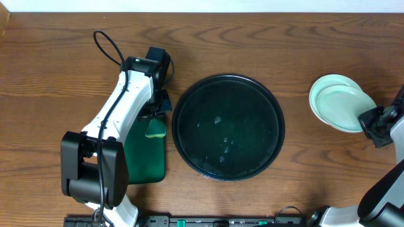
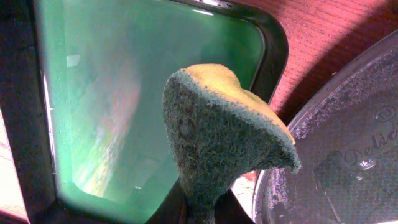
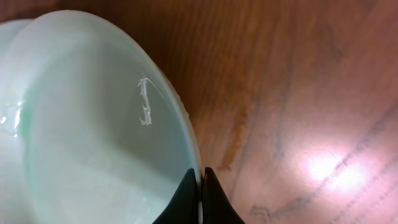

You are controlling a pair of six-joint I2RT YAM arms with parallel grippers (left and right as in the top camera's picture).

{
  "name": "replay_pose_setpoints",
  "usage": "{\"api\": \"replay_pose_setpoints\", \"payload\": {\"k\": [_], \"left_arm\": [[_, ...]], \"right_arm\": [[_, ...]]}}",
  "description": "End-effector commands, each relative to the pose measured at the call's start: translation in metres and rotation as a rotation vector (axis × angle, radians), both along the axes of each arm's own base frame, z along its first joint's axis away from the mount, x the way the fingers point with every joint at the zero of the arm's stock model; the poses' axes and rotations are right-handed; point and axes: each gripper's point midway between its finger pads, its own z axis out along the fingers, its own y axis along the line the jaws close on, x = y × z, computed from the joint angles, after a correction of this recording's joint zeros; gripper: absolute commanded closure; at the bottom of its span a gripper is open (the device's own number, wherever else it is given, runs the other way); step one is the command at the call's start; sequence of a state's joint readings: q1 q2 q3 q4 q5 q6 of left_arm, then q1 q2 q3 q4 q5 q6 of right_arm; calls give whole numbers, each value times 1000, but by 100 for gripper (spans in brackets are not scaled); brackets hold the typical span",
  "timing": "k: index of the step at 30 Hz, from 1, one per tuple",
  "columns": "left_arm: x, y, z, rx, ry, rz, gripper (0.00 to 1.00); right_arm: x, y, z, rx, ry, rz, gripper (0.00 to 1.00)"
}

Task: Clean dirty plates on tray and stack at the side
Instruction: 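Lower the plate onto the plate stack at right and release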

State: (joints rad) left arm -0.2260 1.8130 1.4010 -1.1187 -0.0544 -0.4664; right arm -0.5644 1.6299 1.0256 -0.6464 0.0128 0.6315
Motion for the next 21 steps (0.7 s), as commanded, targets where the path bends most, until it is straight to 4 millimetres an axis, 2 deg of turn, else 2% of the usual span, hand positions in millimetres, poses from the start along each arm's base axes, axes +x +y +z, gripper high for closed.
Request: {"api": "replay_pose_setpoints", "payload": {"k": [1,4,5,7,13,18,21], "left_arm": [[-3,2,-2,8,18,-12,93],[-3,3,-2,8,18,-11,93],[-3,2,-2,8,18,-12,93],[-3,2,-2,8,18,-12,93],[-6,3,-2,11,33,-18,93],[-7,3,-2,12,37,-19,93],[-7,4,-2,12,37,-23,93]], "right_arm": [[13,5,2,26,-45,21,99],[22,16,3,60,-78,57,58],[28,21,4,71,-96,78,52],[35,27,6,79,-120,108,53],[61,52,14,87,-194,237,41],[70,69,15,76,-202,302,36],[76,81,21,68,-217,409,27]]}}
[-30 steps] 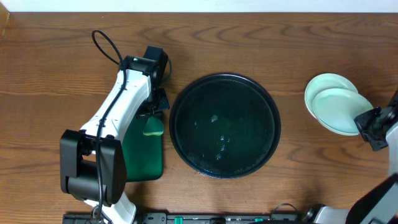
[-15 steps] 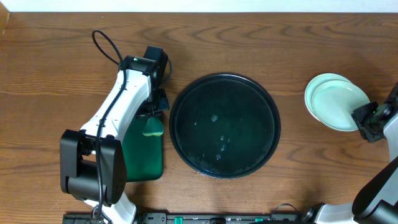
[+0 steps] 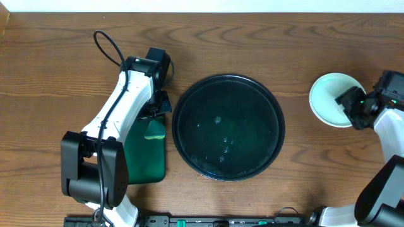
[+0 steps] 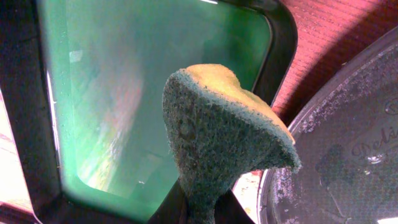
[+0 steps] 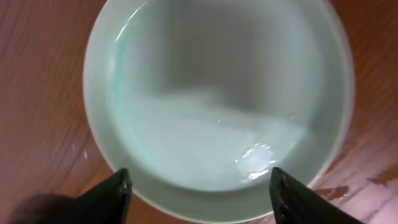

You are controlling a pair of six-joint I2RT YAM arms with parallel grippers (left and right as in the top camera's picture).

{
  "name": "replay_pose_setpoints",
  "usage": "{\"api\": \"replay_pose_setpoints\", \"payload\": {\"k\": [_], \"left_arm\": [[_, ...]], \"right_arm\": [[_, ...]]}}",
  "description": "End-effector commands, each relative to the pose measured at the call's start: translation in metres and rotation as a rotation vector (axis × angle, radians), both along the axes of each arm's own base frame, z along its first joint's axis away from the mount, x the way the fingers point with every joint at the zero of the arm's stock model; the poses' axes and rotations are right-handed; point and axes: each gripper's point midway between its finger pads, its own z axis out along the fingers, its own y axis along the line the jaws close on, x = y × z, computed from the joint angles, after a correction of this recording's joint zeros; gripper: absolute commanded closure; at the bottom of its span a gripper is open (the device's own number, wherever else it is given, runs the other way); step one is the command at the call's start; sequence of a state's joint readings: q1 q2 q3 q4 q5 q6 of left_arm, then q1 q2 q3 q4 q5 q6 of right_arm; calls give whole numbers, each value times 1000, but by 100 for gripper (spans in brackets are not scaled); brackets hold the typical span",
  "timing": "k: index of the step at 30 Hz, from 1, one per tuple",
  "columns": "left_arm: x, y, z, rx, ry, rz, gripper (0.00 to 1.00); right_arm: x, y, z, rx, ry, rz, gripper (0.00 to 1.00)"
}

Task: Clean dirty plates on tray and stack at the side
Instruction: 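Lower the plate onto the plate stack at right and release, then lower the sponge into the green tray and open the left gripper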

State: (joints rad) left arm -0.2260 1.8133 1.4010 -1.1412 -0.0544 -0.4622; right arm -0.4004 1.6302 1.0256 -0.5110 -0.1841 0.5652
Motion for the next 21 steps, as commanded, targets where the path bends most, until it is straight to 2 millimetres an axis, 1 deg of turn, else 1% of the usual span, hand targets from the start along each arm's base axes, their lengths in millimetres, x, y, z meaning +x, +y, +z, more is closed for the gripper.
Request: {"api": "replay_pose_setpoints", "payload": {"k": [1,2,3,4,6,8,9,10,12,15,18,21], "left_arm": [[-2,2,-2,7,15,-25,93],[-1,2,-2,6,14,-36,93],[-1,2,-2,6,12,-43,93],[0,3,-2,7,10,-52,93],[2,5,0,21,-2,-59,93],[5,8,4,41,-25,-57,93],[6,11,7,53,-39,-43,93],[6,12,10,58,-53,-30,93],[5,16,17,66,-65,-15,93],[-1,31,18,87,-46,41,93],[-5,45,7,51,-22,103,93],[-4,48,-6,-32,-19,132,93]], "right_arm": [[13,19,12,-22,-51,178,21],[16,24,18,-27,-73,225,15],[19,30,28,-36,-97,271,13],[22,35,41,-54,-124,314,11],[26,46,71,-100,-181,400,11],[25,58,99,-146,-223,473,10],[22,65,114,-169,-243,511,6],[18,73,127,-186,-258,540,1],[8,87,148,-203,-282,581,1],[-12,106,171,-212,-310,620,1],[-32,127,188,-219,-343,669,1],[-51,148,205,-226,-386,725,1]]}}
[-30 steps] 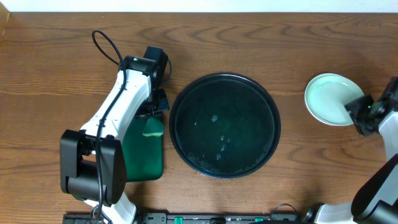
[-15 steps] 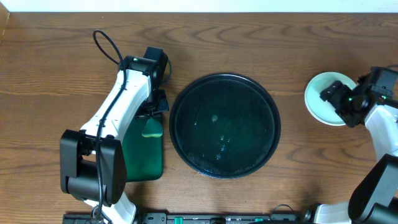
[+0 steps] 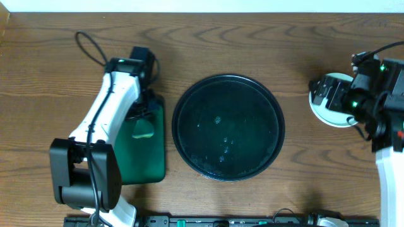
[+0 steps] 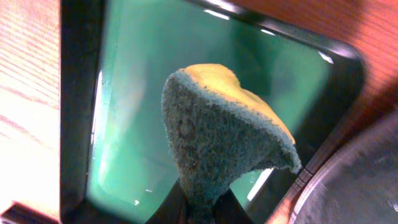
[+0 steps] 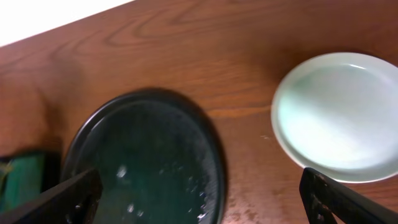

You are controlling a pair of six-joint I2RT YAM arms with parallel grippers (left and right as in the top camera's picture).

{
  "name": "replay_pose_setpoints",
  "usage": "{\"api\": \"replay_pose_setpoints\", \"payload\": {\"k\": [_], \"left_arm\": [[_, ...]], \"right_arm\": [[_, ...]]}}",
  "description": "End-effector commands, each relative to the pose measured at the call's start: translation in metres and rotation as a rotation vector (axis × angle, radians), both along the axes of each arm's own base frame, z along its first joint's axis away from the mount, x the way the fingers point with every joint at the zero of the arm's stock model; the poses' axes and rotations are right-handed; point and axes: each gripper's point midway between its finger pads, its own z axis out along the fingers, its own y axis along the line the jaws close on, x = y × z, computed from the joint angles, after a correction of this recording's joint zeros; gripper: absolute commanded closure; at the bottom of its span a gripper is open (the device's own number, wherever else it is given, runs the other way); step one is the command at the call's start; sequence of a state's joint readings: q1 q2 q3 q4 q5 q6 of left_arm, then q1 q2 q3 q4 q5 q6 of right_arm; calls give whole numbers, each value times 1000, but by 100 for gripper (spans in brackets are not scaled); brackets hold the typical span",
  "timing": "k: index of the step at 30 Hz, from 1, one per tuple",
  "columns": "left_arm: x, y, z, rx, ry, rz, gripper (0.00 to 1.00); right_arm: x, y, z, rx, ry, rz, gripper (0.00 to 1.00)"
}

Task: Clean dirty plates on tray and stack at the side
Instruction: 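Lower the sponge into the green tray and open the left gripper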

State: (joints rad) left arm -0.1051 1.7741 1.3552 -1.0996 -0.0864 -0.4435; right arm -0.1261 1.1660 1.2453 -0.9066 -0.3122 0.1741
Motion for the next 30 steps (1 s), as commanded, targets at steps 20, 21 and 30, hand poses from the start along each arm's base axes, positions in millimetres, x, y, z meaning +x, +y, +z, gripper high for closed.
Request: {"api": "replay_pose_setpoints", "payload": {"k": [20,21,30], "left_arm": [[-22,10,-64,-96,58,2,83],[-23,10,-64,-96,61,2,69],[-20,10,-62,-96,52,1,33]], "right_arm": [[-104,90,31,-3,-41,355,1],[-105,90,31,-3,-40,357,1],[-106,90,30,-19,-44,374,1]]}}
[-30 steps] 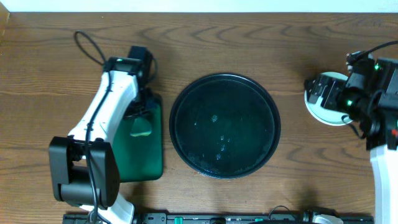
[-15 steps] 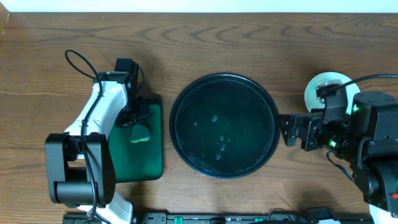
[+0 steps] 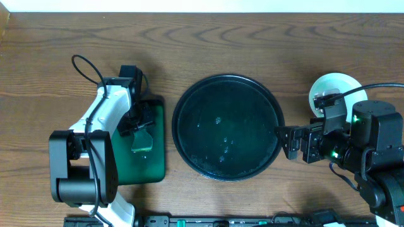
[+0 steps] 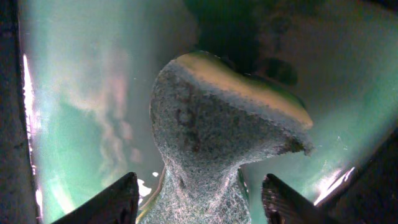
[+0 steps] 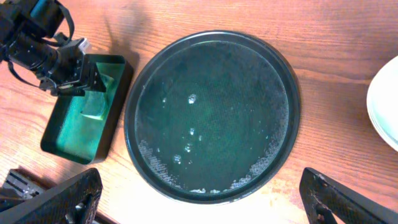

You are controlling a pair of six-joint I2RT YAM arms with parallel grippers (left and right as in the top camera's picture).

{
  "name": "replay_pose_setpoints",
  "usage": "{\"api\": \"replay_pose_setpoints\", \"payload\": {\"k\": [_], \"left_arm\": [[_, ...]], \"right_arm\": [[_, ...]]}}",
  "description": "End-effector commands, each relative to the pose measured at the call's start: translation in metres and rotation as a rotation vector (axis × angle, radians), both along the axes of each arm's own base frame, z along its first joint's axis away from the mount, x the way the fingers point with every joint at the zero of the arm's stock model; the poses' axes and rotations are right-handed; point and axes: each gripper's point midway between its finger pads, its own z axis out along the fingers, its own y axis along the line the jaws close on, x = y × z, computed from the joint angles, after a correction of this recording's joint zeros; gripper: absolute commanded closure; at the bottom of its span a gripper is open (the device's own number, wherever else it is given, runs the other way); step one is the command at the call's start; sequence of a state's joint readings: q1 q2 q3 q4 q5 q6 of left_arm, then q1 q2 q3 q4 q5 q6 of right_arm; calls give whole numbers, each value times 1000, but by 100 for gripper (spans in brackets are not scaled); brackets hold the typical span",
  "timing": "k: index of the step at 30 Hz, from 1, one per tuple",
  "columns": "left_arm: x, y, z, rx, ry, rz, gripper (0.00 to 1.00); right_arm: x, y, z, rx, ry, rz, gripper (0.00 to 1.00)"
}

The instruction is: Clean dirty plates on tray and stack at the side

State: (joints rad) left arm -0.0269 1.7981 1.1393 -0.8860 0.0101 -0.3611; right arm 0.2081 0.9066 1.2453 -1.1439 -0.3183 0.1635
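The pale green plates (image 3: 333, 88) sit stacked at the table's right side, and their edge shows in the right wrist view (image 5: 387, 106). The round dark tray (image 3: 246, 107) holds only water drops and suds (image 5: 249, 87). A green-and-yellow sponge (image 4: 224, 130) lies in the green tub (image 3: 148, 170). My left gripper (image 4: 202, 200) stands open around the sponge, fingers apart from it, and shows from overhead (image 3: 140, 125). My right gripper (image 3: 293, 144) is open and empty, by the tray's right edge and below the plates (image 5: 202, 199).
The green tub's dark rim (image 4: 9, 124) surrounds the sponge closely. A black cable (image 3: 88, 66) loops behind the left arm. Wood table (image 3: 252, 38) lies behind the tray.
My left gripper has opened and the sponge now rests in the green tub. My right arm has moved from beside the plates to the tray's right edge, nearer the front.
My right gripper was shut on the rim of the top plate, set askew on the stack. Then it stood open over the squared stack, then farther from it. My left gripper held the sponge at the tub's edge, then over the tub, and now stands open.
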Motion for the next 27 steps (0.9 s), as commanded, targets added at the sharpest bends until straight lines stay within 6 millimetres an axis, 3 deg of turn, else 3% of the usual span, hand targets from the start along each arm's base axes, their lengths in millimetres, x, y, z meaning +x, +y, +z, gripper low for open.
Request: {"api": "replay_pose_setpoints", "payload": {"k": [1,6,15,21,23,27], "left_arm": [[0,1,0,2,5,0,32],[8,0,29,-1,-89,-4,32],[5,-18,133,-9,-429,-144,31],[-30,-34,214,-16,-715,-278,32],[-50,-36,242,-16,-827,-324,31],[-92,-33,279,-3,-1002,-386,31]], "right_arm": [[-2,2,3,-20,-29,37,1],[-1,2,4,-54,-64,77,1],[5,-5,15,-156,-188,121,1],[2,-24,41,-230,-341,52,1],[-7,-30,56,-261,-426,51,1],[-25,-40,76,-305,-547,38,1]]}}
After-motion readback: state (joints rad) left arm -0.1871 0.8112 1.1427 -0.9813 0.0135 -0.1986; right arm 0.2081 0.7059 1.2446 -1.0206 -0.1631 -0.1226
